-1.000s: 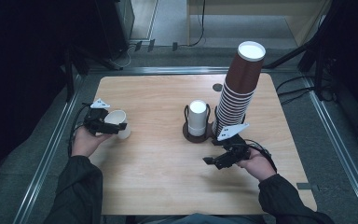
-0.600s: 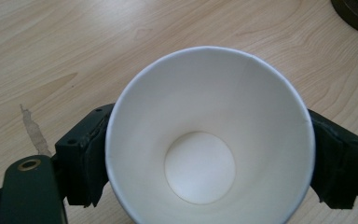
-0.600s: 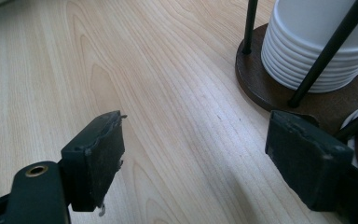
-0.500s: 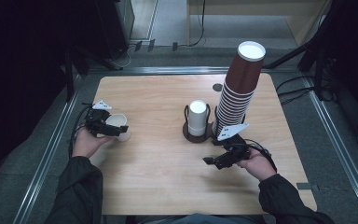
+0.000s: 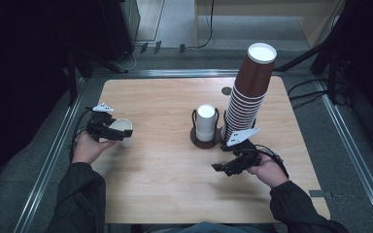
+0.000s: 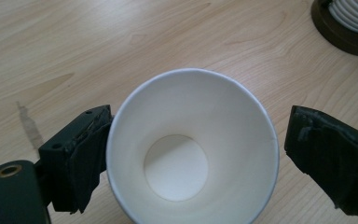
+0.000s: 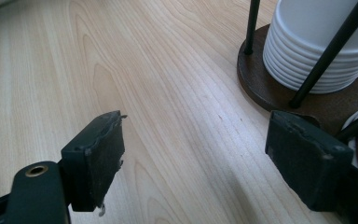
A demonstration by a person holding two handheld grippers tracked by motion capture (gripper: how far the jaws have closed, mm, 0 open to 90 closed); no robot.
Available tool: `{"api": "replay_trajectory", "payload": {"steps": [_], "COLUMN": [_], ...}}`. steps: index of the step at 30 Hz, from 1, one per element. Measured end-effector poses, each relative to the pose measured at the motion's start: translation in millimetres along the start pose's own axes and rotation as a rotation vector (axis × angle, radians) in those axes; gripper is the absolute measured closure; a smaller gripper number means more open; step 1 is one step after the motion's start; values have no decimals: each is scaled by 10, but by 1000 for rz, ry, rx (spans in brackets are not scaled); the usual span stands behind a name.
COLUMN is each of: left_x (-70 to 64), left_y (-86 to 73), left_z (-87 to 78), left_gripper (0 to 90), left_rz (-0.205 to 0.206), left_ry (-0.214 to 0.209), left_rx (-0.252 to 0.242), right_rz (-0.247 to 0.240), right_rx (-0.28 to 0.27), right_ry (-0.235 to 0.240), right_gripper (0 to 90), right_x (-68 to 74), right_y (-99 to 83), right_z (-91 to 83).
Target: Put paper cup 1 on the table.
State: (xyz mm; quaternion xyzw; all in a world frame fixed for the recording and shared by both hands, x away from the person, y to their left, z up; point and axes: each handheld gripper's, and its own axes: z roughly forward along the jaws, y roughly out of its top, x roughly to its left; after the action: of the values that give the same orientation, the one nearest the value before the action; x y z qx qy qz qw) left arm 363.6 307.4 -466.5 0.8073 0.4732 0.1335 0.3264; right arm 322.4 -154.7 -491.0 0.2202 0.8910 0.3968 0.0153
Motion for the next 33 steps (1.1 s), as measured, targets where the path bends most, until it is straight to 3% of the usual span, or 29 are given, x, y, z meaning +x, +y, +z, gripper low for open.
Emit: {"api": "replay_trajectory", "payload": {"steps": [7, 10, 13, 19, 23, 30, 33], "left_x": [-24, -86, -172, -357, -473, -618, -686], "left_y": [105, 145, 182, 239, 267, 258, 242], "left_z": [-220, -281, -307, -296, -298, -226, -176], "left_gripper": [86, 126, 126, 132, 134, 131, 127], "left_rz": [-10, -7, -2, 43, 56, 32, 31], "left_ry": [-15, -14, -49, -91, -114, -203, -219], "left_rx": [-36, -34, -37, -22, -28, -29, -23], "right_rz": [21, 55, 63, 13, -7, 16, 34], "right_rx": [-6, 5, -5, -30, -34, -80, -77], "right_ry": [9, 17, 32, 45, 122, 65, 44], "right_gripper": [198, 196, 189, 178, 142, 155, 182], "right_x": [-11, -32, -22, 15, 4, -56, -97], "right_y": [5, 17, 31, 63, 80, 84, 75], "right_z": [-23, -44, -78, -185, -304, -543, -630]}}
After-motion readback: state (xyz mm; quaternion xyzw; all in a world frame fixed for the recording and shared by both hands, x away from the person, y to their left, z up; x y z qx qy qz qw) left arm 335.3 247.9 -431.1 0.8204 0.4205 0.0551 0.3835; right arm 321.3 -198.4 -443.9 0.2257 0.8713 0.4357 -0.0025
